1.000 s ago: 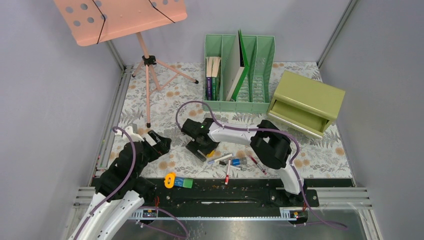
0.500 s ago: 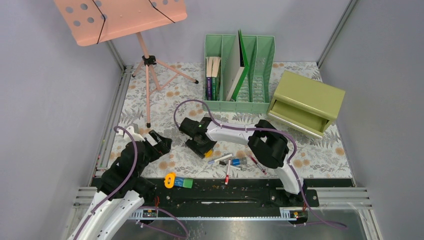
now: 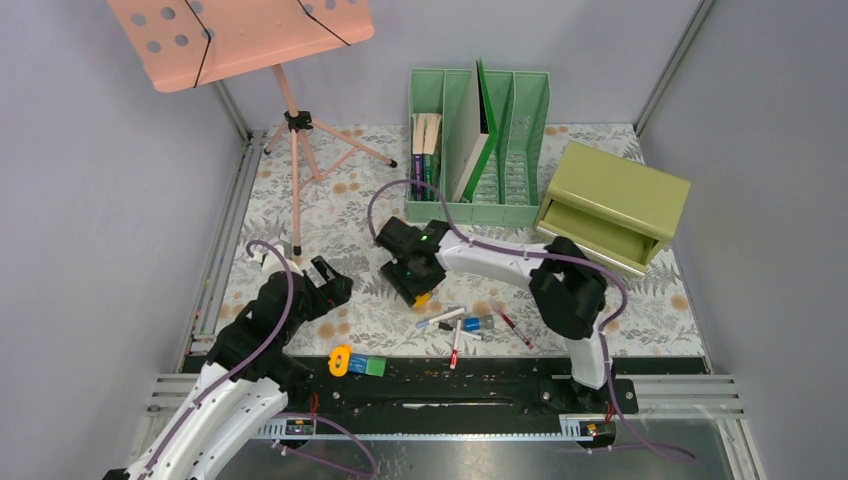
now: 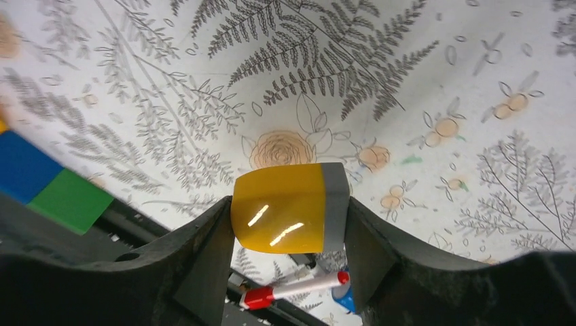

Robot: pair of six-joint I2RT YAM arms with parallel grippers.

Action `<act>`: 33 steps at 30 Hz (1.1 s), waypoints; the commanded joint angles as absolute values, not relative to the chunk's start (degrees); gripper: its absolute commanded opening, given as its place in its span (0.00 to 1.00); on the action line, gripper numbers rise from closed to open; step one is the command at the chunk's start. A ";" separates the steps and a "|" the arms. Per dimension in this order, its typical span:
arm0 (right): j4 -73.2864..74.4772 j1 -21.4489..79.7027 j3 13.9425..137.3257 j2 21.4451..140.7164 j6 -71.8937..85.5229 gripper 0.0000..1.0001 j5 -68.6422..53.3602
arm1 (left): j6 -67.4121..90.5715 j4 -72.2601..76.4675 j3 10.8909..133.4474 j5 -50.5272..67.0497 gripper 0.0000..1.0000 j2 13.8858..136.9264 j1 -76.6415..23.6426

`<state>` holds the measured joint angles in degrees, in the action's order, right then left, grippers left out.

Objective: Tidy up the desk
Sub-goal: Pick up the stationery from the corner of the board, then place the stationery in the drawer.

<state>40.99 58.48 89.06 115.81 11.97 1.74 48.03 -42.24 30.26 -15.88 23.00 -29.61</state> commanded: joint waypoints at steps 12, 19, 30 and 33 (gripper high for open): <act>31.79 45.48 70.53 87.91 20.24 0.32 -8.59 | 50.28 -23.54 24.30 -1.08 0.99 31.94 -29.34; 30.85 37.59 60.53 76.15 22.21 0.31 -10.80 | 57.51 -10.10 19.95 8.52 0.99 40.52 -29.35; 35.50 24.55 53.47 64.92 21.02 0.27 -9.35 | 55.07 -7.85 30.03 10.44 0.99 60.24 -36.93; 37.35 21.26 54.59 63.61 20.42 0.27 -7.14 | 51.96 -11.88 36.33 8.17 0.99 65.88 -41.74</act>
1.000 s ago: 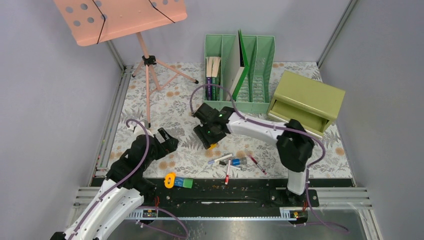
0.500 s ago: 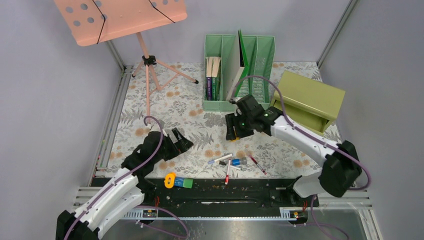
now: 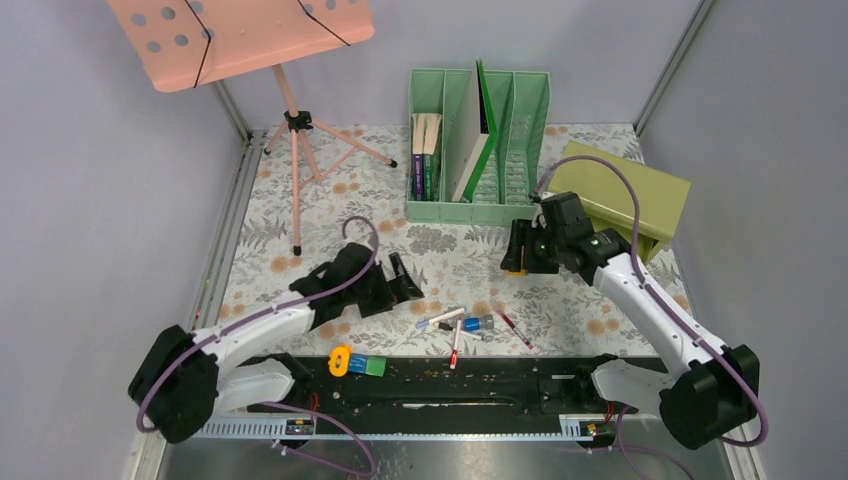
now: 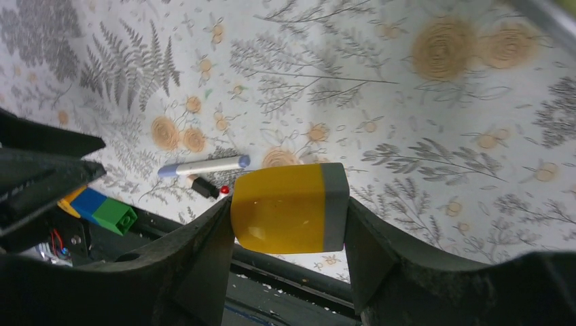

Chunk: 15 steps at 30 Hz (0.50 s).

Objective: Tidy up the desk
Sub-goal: Place the stationery in the drawer.

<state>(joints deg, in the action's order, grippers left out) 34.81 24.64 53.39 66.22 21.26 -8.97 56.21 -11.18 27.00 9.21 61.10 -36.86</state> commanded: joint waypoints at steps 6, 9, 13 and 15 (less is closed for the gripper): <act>39.32 14.77 58.36 62.71 20.39 0.26 -2.27 | 46.79 -26.64 49.77 -8.05 0.99 72.72 -52.04; 39.68 11.58 61.49 63.07 20.15 0.26 0.48 | 45.62 -29.88 53.29 -13.69 0.99 73.47 -54.95; 39.58 9.56 65.62 64.08 19.55 0.26 6.00 | 45.43 -29.87 53.84 -16.51 0.99 72.14 -56.71; 39.61 9.03 67.77 64.84 18.67 0.26 9.46 | 45.44 -29.14 52.94 -17.05 0.99 71.03 -57.01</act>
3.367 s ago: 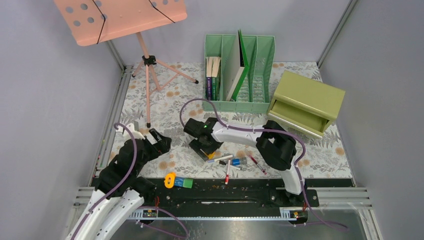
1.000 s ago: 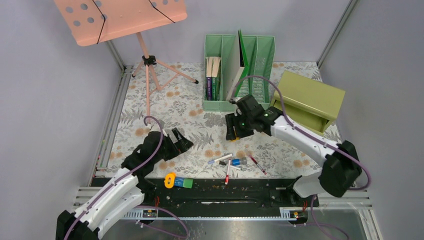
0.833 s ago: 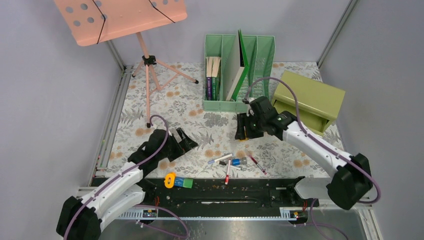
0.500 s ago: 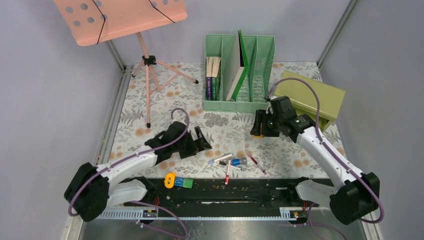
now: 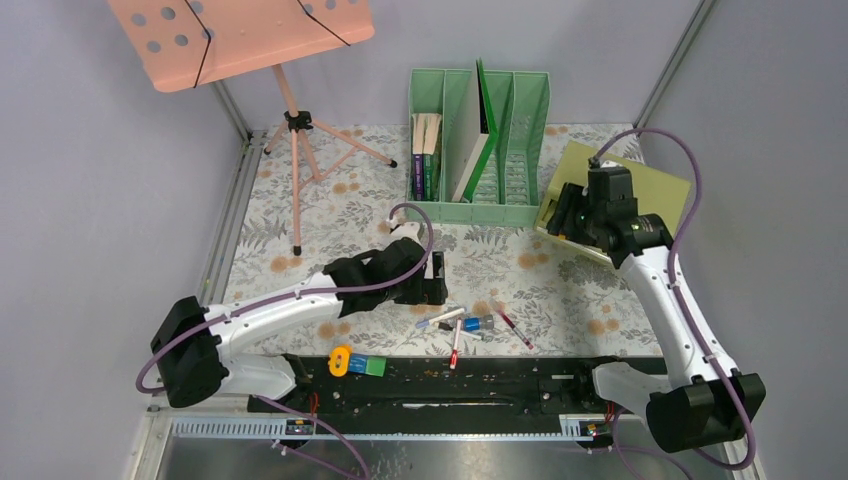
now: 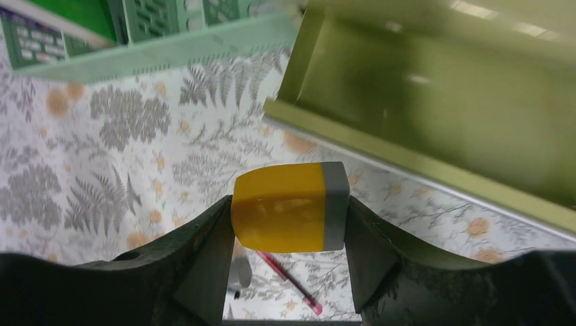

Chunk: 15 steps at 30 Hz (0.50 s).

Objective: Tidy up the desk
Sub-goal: Place the stationery in the drawer.

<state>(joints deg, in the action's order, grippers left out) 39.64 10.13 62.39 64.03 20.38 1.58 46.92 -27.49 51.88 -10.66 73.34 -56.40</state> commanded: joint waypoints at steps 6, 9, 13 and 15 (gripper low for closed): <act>37.75 8.49 70.38 68.21 17.09 0.26 18.82 | 46.05 -26.69 50.18 -17.54 0.99 68.91 -57.04; 35.90 8.08 70.07 70.13 17.48 0.26 19.81 | 46.05 -26.69 50.19 -17.21 0.99 69.13 -57.10; 34.94 7.48 70.08 73.17 18.25 0.26 20.22 | 46.28 -26.65 50.19 -16.74 0.99 69.18 -57.08; 33.76 7.26 69.46 74.31 18.50 0.26 19.65 | 46.25 -26.63 50.11 -16.70 0.99 69.12 -57.09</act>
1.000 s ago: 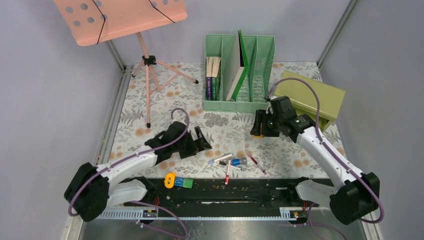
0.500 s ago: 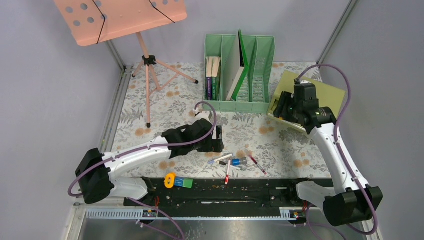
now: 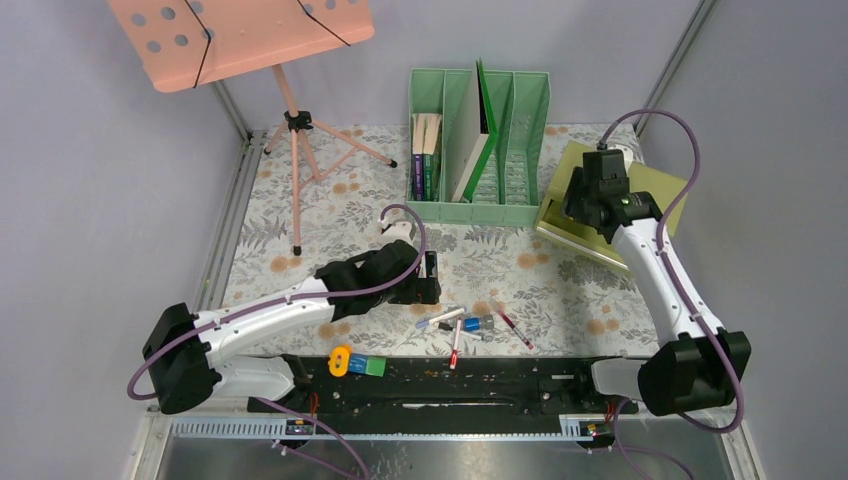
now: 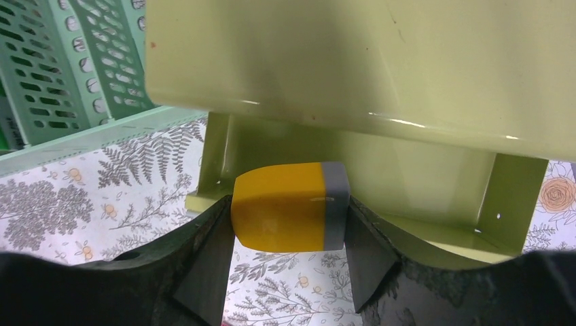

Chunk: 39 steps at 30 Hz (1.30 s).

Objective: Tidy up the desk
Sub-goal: Place the stationery in the drawer.

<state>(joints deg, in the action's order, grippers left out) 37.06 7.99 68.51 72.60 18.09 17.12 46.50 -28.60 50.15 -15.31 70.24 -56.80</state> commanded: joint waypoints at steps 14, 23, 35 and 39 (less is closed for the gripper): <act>29.44 6.48 64.27 78.31 18.62 0.26 17.78 | 46.14 -26.33 49.23 -16.10 0.99 68.49 -57.13; 28.66 6.42 63.00 78.27 17.75 0.41 18.59 | 44.39 -23.97 48.78 -14.40 0.99 67.47 -57.12; 29.13 6.43 62.23 73.99 16.99 0.90 17.49 | 41.93 -17.92 44.68 -14.07 0.99 59.90 -57.04; 30.29 6.42 62.63 72.32 17.09 0.92 15.62 | 41.82 -15.51 43.03 -14.19 0.99 57.45 -57.04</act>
